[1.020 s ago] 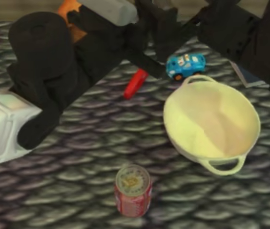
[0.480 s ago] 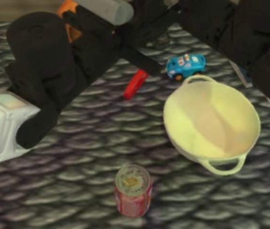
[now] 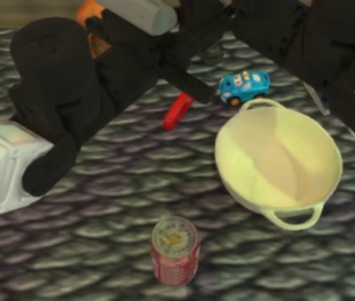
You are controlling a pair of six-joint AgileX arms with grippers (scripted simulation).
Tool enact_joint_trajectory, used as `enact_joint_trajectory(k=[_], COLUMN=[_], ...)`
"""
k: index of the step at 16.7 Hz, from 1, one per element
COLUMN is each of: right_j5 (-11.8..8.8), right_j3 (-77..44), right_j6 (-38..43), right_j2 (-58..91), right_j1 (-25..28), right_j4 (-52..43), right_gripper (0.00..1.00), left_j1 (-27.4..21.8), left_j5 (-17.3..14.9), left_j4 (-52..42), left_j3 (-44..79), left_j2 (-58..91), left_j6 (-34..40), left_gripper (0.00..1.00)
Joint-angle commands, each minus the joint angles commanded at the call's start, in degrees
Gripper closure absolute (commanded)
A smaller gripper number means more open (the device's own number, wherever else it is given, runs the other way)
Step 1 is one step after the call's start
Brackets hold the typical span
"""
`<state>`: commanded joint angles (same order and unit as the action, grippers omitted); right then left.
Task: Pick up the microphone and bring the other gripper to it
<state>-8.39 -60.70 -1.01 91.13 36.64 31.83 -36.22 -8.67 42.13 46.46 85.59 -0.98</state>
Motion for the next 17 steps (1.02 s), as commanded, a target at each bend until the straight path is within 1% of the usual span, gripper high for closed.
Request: enact_joint_trajectory(k=[4, 5, 13, 17], right_j5=[0.0, 0.0, 0.0, 0.0], right_j3=[0.0, 0.0, 0.0, 0.0], right_j6=[0.0, 0.0, 0.0, 0.0], right_j2=[0.0, 0.0, 0.0, 0.0], right_j1=[0.0, 0.0, 0.0, 0.0], right_j4=[0.0, 0.0, 0.0, 0.0], right_gripper=[0.98, 1.0, 1.0, 1.0], left_j1=[0.0, 0.0, 0.0, 0.0], left_j5=[0.0, 0.0, 0.0, 0.0], left_j4=[0.0, 0.0, 0.0, 0.0], left_j3=[0.0, 0.0, 0.0, 0.0], left_j2=[0.0, 0.0, 0.0, 0.0], left_j6=[0.0, 0.0, 0.0, 0.0], left_gripper=[1.0, 1.0, 1.0, 0.7])
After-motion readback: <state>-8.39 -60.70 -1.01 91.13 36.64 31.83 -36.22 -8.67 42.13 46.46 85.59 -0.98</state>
